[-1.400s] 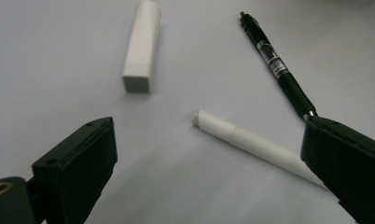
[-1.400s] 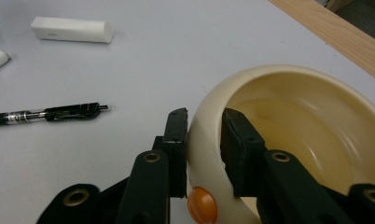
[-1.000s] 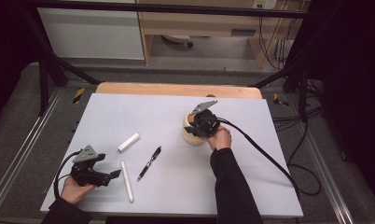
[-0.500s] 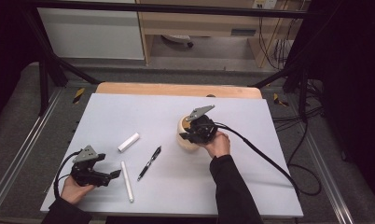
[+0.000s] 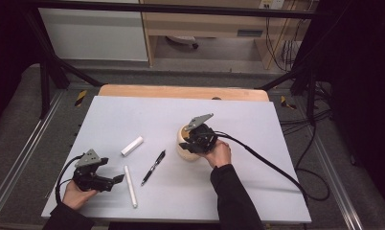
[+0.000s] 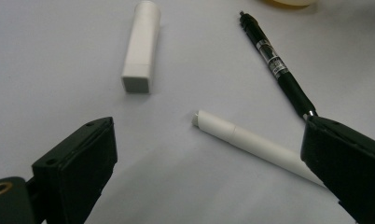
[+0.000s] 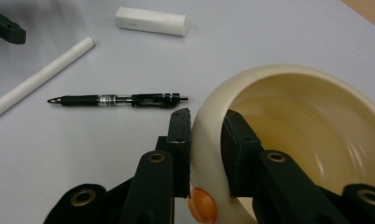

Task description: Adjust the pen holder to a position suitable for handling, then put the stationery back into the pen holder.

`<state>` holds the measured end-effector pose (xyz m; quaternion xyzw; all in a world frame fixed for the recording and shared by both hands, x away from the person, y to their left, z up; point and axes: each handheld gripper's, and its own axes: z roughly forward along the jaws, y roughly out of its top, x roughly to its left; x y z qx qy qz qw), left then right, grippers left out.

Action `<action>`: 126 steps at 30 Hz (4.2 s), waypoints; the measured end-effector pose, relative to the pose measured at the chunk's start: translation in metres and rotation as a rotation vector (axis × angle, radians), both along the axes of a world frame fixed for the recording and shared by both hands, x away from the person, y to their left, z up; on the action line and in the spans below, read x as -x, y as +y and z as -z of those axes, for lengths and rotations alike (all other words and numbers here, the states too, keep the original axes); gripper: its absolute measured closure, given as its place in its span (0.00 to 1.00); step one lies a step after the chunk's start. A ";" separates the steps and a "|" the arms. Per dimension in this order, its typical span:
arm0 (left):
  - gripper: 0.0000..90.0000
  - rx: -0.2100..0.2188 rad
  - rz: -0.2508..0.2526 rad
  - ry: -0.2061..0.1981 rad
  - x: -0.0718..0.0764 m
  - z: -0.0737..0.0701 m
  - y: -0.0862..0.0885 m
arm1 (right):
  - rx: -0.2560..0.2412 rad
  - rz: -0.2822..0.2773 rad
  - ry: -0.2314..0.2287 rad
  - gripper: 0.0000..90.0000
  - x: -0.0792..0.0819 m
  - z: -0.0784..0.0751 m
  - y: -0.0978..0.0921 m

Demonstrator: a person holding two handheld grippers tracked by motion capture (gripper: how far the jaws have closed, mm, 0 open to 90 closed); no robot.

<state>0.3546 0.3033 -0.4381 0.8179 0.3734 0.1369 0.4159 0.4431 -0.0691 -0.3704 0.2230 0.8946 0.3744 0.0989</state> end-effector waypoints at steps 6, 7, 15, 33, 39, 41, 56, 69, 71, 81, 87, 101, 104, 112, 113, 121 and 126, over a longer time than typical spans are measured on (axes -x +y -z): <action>0.04 0.000 0.001 0.000 0.000 0.000 0.000 | -0.011 0.002 0.003 0.83 0.000 0.004 0.005; 0.04 0.000 0.001 0.000 0.000 0.000 0.000 | -0.013 0.001 0.003 0.83 0.000 0.005 0.006; 0.04 -0.001 0.002 0.000 0.000 0.000 0.000 | -0.018 0.003 -0.016 0.80 0.001 0.007 0.008; 0.04 0.002 -0.004 0.002 0.001 -0.001 0.001 | -0.153 0.136 -0.031 0.18 0.018 -0.017 -0.004; 0.04 -0.003 -0.009 0.005 -0.001 0.000 0.000 | -0.137 0.147 -0.041 0.10 0.027 -0.024 -0.012; 0.04 -0.004 -0.006 0.005 0.000 -0.001 0.000 | -0.142 0.161 -0.059 0.05 0.034 -0.024 -0.018; 0.04 -0.013 -0.010 0.000 0.001 -0.005 -0.005 | -0.155 0.246 -0.020 0.02 0.055 0.006 -0.066; 0.04 -0.018 -0.002 0.000 0.003 -0.010 -0.022 | -0.220 0.295 0.010 0.01 0.069 0.032 -0.104; 0.04 -0.022 0.000 0.004 0.003 -0.011 -0.026 | -0.234 0.297 0.014 0.01 0.072 0.036 -0.110; 0.04 -0.037 0.007 0.012 0.002 -0.018 -0.046 | -0.239 0.327 0.040 0.01 0.081 0.052 -0.130; 0.04 -0.059 0.005 0.012 0.000 -0.023 -0.055 | -0.236 0.312 0.037 0.01 0.083 0.054 -0.131; 0.04 -0.135 0.030 0.019 -0.012 -0.032 -0.093 | -0.211 0.310 0.035 0.01 0.083 0.055 -0.131; 0.04 -0.154 0.039 0.029 -0.014 -0.031 -0.101 | -0.210 0.309 0.032 0.01 0.084 0.054 -0.132; 0.11 -0.212 0.034 0.069 -0.017 -0.025 -0.114 | -0.208 0.316 0.037 0.01 0.084 0.057 -0.136; 0.13 -0.213 0.030 0.076 -0.017 -0.025 -0.115 | -0.209 0.317 0.039 0.01 0.084 0.057 -0.136; 0.30 -0.225 -0.004 0.111 -0.016 -0.020 -0.119 | -0.210 0.322 0.039 0.01 0.085 0.057 -0.139; 0.44 -0.225 -0.014 0.122 -0.013 -0.018 -0.121 | -0.214 0.327 0.040 0.02 0.085 0.057 -0.140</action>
